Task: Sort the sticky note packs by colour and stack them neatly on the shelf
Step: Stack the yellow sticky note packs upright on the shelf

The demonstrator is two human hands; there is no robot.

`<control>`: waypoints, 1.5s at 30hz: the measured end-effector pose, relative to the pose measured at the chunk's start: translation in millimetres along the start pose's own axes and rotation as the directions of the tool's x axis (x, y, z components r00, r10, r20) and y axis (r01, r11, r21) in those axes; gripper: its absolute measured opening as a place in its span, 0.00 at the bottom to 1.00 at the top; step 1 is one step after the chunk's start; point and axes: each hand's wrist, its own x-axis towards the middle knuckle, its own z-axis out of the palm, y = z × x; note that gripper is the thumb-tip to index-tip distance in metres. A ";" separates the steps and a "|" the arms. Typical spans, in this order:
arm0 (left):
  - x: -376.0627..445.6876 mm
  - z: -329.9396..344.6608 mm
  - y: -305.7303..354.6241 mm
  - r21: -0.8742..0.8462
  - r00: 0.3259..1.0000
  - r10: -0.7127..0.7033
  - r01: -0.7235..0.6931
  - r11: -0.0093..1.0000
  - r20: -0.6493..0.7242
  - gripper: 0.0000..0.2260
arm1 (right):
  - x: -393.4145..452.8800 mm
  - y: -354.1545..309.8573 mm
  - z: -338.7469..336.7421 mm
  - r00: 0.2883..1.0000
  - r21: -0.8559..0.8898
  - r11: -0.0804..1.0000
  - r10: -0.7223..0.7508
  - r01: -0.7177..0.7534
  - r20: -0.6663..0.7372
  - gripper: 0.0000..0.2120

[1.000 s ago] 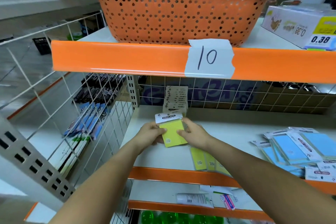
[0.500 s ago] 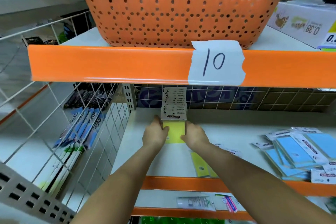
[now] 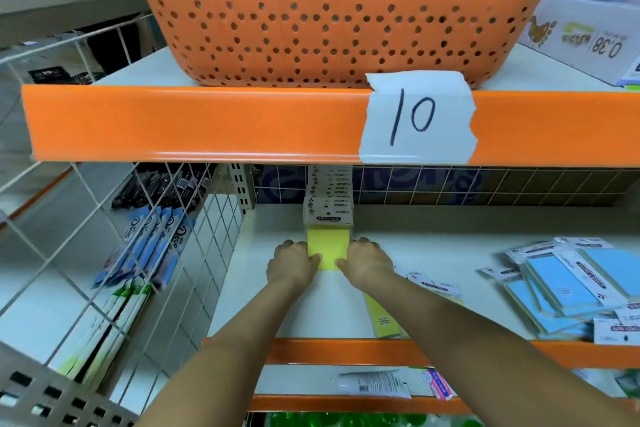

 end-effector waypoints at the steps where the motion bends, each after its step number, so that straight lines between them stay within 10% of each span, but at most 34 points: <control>1: -0.5 0.1 0.0 -0.005 1.000 -0.012 0.012 1.000 0.004 0.16 | 0.1 1.3 -1.4 1.000 0.012 1.000 0.001 -0.001 0.018 0.22; 11: -26.9 -12.5 8.8 -0.086 0.985 -0.158 0.152 0.985 -0.064 0.17 | -8.9 42.1 -46.0 0.994 0.050 0.998 0.026 -0.032 0.107 0.08; 29: -70.0 28.9 80.6 -0.567 0.826 -0.258 0.539 0.623 0.502 0.07 | -46.2 75.9 -42.4 0.976 0.040 0.998 -0.061 0.053 0.211 0.22; 45: -67.7 -2.4 60.1 -0.630 0.945 -0.114 0.292 0.720 0.307 0.10 | -35.9 85.3 -39.1 0.981 0.052 0.998 -0.050 0.041 0.186 0.11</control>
